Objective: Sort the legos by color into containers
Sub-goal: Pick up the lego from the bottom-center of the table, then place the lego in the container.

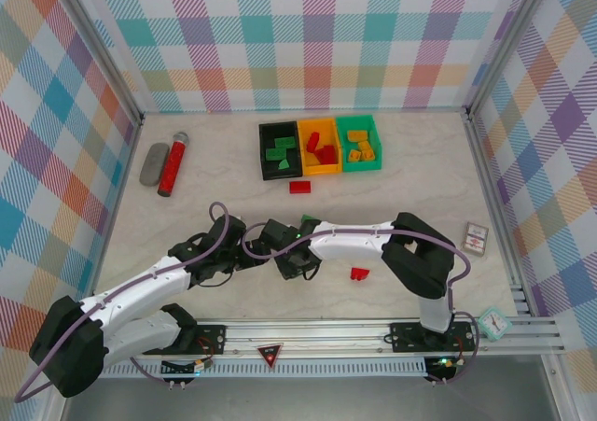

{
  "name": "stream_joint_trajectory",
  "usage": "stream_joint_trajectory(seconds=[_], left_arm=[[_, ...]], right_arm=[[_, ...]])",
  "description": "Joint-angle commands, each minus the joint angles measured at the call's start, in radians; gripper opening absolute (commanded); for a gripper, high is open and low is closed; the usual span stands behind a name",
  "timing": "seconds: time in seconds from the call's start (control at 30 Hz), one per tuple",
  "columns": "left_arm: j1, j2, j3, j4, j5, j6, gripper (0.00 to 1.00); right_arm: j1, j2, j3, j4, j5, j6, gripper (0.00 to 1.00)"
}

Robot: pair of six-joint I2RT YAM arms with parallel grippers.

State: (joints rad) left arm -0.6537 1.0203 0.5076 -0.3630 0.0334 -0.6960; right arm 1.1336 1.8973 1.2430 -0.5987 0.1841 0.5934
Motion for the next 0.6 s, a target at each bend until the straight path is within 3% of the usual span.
stream_joint_trajectory(seconds=[0.0, 0.3, 0.57], left_arm=[[-0.015, 0.013, 0.0, 0.004, -0.001, -0.008, 0.81], [-0.017, 0.002, -0.001, -0.002, 0.003, -0.014, 0.81], [-0.026, -0.045, -0.008, -0.039, -0.007, -0.032, 0.8]], right_arm=[[-0.007, -0.055, 0.064, -0.031, 0.033, -0.044, 0.37], [-0.228, -0.056, 0.25, -0.004, -0.03, -0.195, 0.37], [-0.444, 0.219, 0.687, -0.054, -0.179, -0.222, 0.37]])
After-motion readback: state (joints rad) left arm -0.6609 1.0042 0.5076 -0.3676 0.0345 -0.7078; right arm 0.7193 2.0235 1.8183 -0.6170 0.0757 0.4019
